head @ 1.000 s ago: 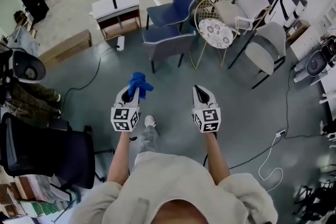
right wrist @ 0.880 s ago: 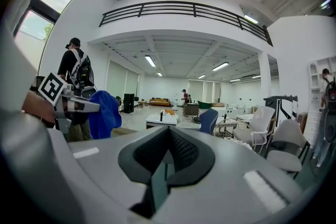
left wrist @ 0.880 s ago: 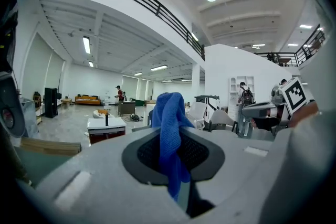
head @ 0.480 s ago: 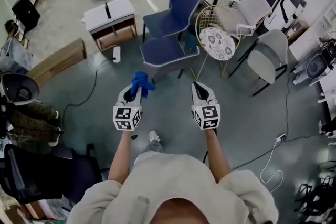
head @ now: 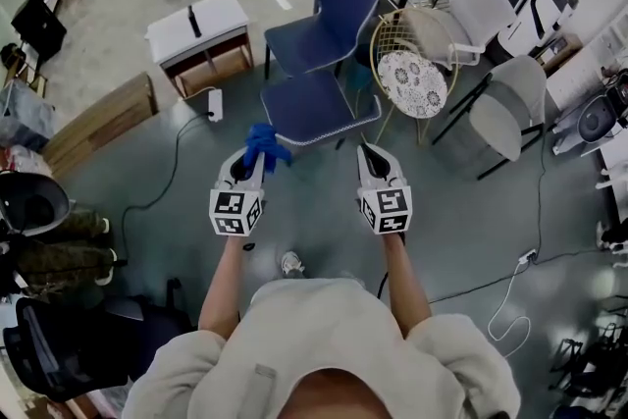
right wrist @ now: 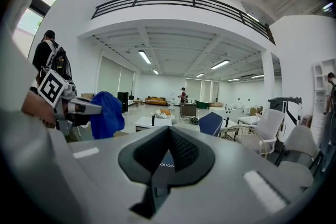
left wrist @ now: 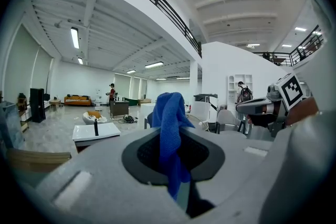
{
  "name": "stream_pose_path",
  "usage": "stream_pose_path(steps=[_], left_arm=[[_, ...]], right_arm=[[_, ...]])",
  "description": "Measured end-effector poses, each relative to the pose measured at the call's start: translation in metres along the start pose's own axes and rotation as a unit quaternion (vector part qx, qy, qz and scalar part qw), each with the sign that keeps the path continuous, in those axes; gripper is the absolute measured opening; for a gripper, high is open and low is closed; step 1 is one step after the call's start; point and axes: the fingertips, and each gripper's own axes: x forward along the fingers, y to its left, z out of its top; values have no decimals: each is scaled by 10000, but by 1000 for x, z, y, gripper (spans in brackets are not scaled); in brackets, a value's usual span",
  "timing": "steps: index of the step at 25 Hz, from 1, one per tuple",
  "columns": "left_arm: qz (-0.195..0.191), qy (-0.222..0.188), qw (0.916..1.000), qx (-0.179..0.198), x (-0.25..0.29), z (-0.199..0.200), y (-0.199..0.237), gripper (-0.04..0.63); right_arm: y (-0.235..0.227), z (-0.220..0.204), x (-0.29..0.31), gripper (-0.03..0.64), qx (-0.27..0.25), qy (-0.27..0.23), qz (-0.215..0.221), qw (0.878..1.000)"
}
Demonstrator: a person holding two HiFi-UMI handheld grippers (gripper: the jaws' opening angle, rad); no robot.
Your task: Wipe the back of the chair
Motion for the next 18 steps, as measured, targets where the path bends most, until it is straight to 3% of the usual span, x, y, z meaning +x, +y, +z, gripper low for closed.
stream_pose_path(steps=[5,18], left_arm=[[166,141,9997,51,17,-11,-11,44],[1114,496,9925,-40,7,-43,-71,44]], right_arm=[[-16,-20,9,0,71,80,284,9995],[-50,-48,10,0,127,102,1249,9920]])
